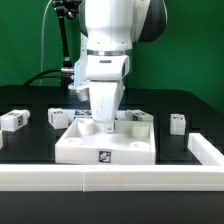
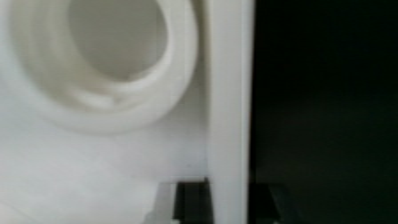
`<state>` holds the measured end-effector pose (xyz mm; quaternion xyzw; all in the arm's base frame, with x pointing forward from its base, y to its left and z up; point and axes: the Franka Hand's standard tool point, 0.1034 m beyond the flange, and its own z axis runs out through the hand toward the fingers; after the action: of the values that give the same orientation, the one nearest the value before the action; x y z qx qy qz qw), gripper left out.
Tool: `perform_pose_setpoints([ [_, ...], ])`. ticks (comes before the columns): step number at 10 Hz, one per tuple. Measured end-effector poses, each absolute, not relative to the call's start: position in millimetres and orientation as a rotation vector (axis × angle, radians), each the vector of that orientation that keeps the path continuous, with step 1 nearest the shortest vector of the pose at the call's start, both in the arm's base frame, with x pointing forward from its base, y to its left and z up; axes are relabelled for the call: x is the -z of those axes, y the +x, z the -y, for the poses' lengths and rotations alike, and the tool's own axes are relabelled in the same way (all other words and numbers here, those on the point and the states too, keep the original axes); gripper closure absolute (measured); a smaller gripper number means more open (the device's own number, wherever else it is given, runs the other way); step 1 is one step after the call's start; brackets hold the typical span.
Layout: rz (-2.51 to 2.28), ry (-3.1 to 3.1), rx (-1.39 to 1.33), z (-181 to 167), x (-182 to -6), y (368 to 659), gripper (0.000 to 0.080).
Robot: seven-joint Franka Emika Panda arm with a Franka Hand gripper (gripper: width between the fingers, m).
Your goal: Assemble one leg
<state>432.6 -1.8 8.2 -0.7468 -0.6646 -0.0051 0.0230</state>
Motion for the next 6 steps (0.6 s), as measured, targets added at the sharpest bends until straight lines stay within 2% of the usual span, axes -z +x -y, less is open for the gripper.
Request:
perform_pose_setpoints([
  [3, 2.249, -2.173, 0.035, -16, -5.7, 445, 0.0741],
  [6, 2.243, -2.179, 0.034, -14, -5.6, 445, 0.0741],
])
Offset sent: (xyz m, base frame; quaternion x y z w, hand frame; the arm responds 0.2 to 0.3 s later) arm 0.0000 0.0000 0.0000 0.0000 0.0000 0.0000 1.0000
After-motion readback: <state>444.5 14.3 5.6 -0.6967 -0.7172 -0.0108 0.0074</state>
